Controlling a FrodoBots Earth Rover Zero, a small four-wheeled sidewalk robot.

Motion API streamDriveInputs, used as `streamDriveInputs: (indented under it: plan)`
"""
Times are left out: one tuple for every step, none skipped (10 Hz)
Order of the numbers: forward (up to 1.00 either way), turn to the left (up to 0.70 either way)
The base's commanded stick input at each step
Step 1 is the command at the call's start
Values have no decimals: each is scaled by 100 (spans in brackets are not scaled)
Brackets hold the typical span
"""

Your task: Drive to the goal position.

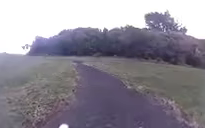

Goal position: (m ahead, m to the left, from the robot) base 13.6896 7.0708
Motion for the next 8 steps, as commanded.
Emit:
streamDriveInputs:
  plan:
    - [70,0]
    - [70,0]
    - [70,13]
    - [70,29]
    - [70,35]
    - [70,35]
    - [70,35]
    - [70,35]
